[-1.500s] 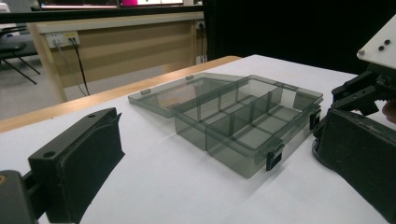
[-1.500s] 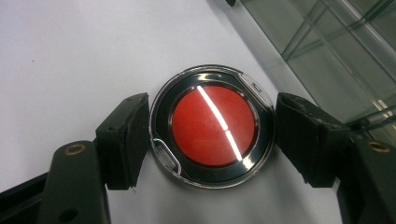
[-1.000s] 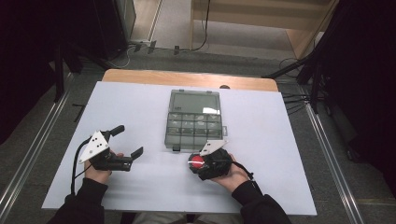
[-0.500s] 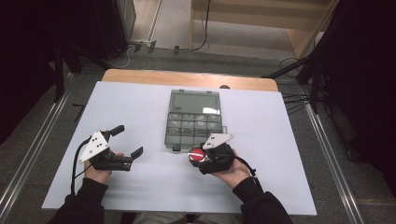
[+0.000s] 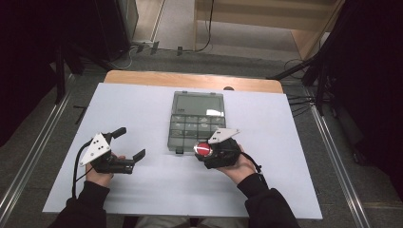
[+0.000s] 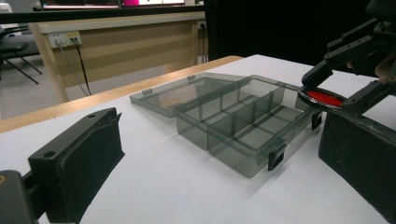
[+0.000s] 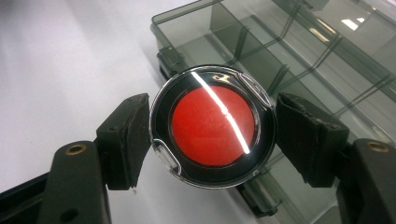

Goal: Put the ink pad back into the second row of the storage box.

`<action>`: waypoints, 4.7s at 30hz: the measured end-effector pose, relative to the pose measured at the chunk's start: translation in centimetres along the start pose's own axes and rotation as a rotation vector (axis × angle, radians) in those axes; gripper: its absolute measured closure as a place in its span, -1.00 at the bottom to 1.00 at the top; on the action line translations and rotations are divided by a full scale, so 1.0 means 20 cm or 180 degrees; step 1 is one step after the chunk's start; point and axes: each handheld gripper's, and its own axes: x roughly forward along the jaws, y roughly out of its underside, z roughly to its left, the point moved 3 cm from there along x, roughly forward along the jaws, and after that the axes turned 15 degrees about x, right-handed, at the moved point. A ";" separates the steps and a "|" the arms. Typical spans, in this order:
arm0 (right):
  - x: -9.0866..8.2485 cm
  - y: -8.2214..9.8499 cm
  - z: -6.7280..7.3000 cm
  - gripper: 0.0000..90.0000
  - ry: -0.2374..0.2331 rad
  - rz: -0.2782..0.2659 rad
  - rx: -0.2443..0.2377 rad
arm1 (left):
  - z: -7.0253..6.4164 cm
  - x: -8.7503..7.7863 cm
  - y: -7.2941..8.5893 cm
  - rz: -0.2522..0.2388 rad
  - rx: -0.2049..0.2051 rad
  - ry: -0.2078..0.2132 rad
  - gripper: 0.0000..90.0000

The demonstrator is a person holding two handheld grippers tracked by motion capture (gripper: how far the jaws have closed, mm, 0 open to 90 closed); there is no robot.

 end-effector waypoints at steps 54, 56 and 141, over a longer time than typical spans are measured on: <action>-0.03 -0.05 -0.14 -1.00 0.0420 -0.0344 0.0474 | 0.00 0.00 0.00 0.0012 -0.0005 -0.0007 -1.00; -0.05 -0.05 -0.14 -1.00 0.0405 -0.0377 0.0462 | 0.00 0.00 0.00 0.0011 -0.0006 -0.0008 -1.00; -0.55 0.57 -0.38 -1.00 0.0546 -0.1825 0.0914 | 0.00 0.01 -0.01 -0.0016 -0.0003 0.0031 -1.00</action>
